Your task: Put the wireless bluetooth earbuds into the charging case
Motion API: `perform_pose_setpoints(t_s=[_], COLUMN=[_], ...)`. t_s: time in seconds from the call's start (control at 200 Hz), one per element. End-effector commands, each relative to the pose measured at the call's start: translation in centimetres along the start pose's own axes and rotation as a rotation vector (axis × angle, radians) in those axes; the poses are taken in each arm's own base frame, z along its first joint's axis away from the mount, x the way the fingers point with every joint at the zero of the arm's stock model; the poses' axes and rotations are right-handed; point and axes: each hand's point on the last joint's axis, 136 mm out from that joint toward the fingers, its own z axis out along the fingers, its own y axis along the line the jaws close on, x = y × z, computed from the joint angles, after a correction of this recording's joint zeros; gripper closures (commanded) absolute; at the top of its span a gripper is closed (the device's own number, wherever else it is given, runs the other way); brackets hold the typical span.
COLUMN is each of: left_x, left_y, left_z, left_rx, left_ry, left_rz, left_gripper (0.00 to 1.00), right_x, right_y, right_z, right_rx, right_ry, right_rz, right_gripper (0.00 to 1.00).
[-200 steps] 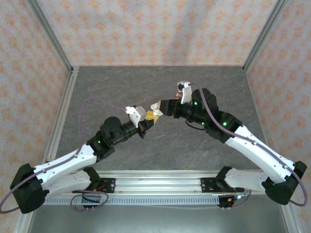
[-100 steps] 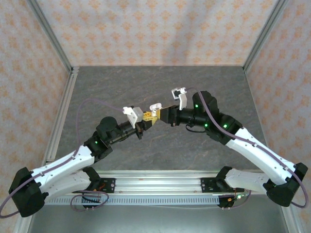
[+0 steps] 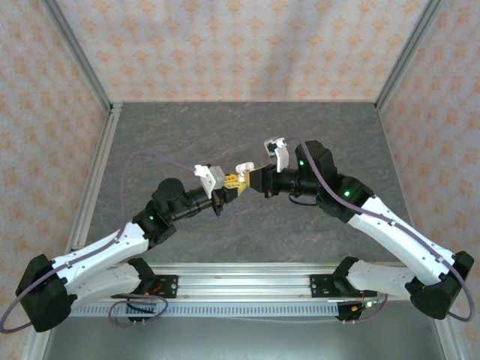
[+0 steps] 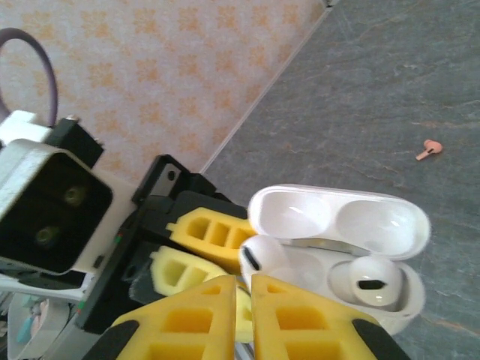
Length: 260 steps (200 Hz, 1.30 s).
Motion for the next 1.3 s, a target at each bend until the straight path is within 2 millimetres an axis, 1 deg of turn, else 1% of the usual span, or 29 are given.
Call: perform_pose_setpoints(t_s=[0.0,0.24,0.39,0.48,0.575,0.66,0.751,0.876,1.071,1.296], left_x=[-2.8,-2.6,-2.4,-2.3,-2.1,-1.9,-1.9,-2.0,-2.4,-2.5], left_y=[-0.3,-0.3,-0.3,-0.3,-0.2,-0.3,-0.4,-0.4,-0.6,-0.7], left_z=[0.0,0.0,0.1,0.1,0.2,0.2,0.3,0.4,0.3,0.1], left_rx=[0.020,0.021,0.018,0.019,0.019,0.023,0.029,0.035,0.043,0.044], left_ry=[-0.082,-0.077,-0.067,-0.063,-0.057,-0.055,-0.061,-0.063,-0.073,-0.077], left_rz=[0.038,0.044,0.051,0.057,0.065,0.070,0.073,0.077,0.085,0.092], left_gripper=[1.00,1.00,1.00,1.00,1.00,1.00,1.00,1.00,1.00,1.00], right_x=[-1.1,-1.3,-1.3,-1.5,-1.9,-2.4,-2.4,-1.9,-0.7,-0.1], right_y=[-0.2,-0.7,0.1,0.6,0.6,0.2,-0.5,-1.4,-2.8,-2.2], right_z=[-0.5,-0.5,-0.7,-1.2,-2.1,-2.9,-3.1,-2.7,-1.3,-0.3], right_rx=[0.025,0.025,-0.013,-0.022,-0.002,0.034,0.078,0.115,0.140,0.074], right_ry=[-0.027,-0.024,-0.017,-0.016,-0.032,-0.051,-0.049,-0.028,0.024,0.058], right_rz=[-0.026,-0.012,-0.024,-0.042,-0.054,-0.062,-0.069,-0.059,-0.030,-0.008], right_gripper=[0.86,0.87,0.87,0.87,0.87,0.87,0.88,0.88,0.88,0.89])
